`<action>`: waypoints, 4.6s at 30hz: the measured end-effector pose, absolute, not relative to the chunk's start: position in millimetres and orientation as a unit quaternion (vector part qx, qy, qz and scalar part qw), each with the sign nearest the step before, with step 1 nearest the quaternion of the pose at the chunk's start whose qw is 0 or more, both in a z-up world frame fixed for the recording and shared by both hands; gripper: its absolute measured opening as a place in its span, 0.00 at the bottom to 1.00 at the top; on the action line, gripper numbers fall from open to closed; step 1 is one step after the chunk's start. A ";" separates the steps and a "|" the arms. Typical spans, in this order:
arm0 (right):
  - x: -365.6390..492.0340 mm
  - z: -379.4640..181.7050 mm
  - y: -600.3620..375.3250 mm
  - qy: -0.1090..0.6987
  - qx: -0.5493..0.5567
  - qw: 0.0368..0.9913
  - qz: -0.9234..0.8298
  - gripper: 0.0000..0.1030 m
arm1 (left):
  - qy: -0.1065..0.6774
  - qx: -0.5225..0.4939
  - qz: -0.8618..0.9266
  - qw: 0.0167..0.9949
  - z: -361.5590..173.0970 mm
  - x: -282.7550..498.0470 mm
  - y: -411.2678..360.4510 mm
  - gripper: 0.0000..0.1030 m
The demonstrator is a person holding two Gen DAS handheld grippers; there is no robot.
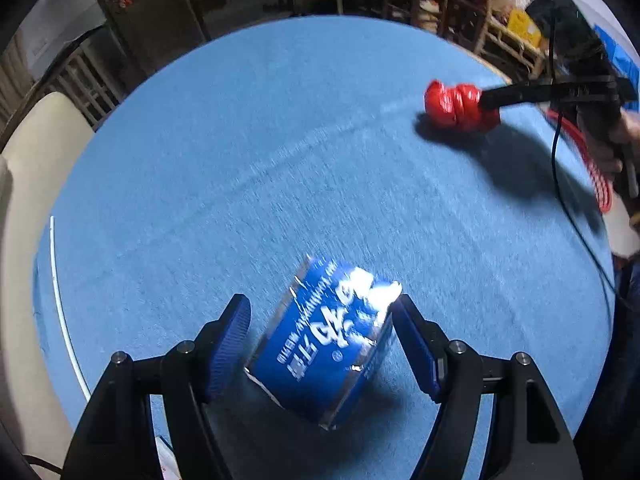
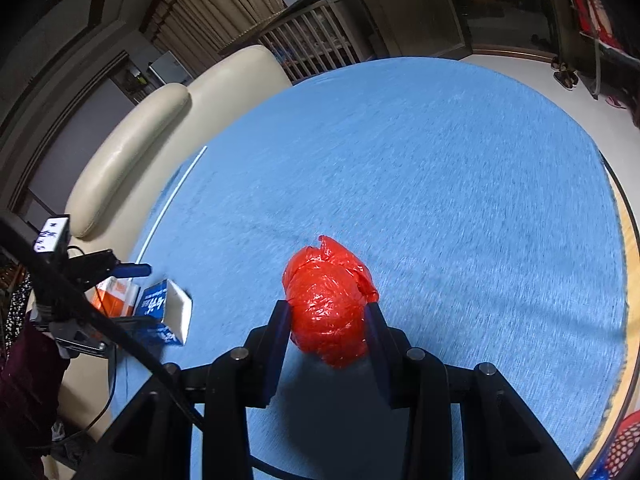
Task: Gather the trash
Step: 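Grasp the blue toothpaste box with the left tool while the right tool holds the red bag, then carry the red bag and blue box over the red wastebasket, then open both tools over the wastebasket to drop the bag and box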
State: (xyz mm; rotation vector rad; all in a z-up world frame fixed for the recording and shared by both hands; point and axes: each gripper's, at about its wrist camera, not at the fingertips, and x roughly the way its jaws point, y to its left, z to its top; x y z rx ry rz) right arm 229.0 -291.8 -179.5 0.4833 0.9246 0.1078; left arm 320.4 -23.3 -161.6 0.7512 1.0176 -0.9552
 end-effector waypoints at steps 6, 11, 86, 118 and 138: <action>225.7 -187.0 -288.5 0.444 0.243 0.860 0.057 0.38 | 0.464 0.325 -0.424 0.707 -174.9 317.6 -20.4 0.74; 221.8 -184.2 -283.4 0.440 0.251 0.860 0.063 0.37 | 0.467 0.295 -0.406 0.728 -173.8 316.4 -14.1 0.71; -22.7 -111.3 -329.5 0.313 0.254 0.915 0.019 0.45 | 0.264 0.278 -0.261 0.886 -51.6 50.4 -128.4 0.58; -141.0 -113.7 -434.3 0.252 0.335 0.904 -0.080 0.45 | 0.271 0.293 -0.360 0.843 -48.9 4.8 -244.7 0.58; -162.9 -154.8 -484.2 0.261 0.409 0.865 -0.133 0.47 | 0.423 0.230 -0.449 0.753 -120.4 7.3 -310.0 0.59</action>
